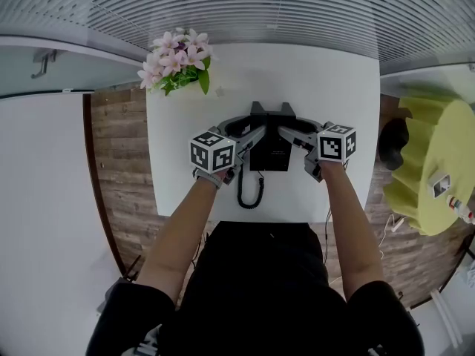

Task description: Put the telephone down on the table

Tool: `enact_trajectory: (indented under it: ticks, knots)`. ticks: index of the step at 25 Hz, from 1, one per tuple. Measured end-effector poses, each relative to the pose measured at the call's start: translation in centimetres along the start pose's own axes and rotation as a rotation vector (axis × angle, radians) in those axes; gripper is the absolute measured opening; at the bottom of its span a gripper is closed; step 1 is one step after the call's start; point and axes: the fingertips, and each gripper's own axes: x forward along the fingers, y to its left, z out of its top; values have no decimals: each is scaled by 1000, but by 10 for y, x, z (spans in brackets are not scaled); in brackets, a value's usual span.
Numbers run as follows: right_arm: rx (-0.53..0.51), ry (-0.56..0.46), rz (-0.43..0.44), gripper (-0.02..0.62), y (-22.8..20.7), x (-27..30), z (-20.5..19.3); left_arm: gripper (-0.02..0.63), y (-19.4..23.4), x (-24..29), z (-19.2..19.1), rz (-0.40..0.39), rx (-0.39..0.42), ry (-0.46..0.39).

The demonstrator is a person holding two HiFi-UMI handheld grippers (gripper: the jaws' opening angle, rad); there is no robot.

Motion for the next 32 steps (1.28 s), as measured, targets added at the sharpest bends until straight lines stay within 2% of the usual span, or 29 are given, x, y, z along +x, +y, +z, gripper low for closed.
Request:
enact_trajectory:
  ticks: [4,10,15,18,24,32]
  knots:
    - [-25,5,-28,220,0,1,0,207,1,1,3,3,17,-15]
    - [-111,24,-104,262,6,2,-4,230,-1,-5,8,67,86,-13]
    - [-139,-46,-182,262,10,-17,4,230,-11,-24,12,103,154,-33]
    - [-188,-85,-186,262,26,-30,15,229,-25,-37,23,94,187,-78]
    - [-367,-183,-177,262,83,-53,30,229,-64,-70,40,106,275,-165]
    - [-668,-351,-203,261,182,-92,43,229,-138,-115,62,70,457,-254]
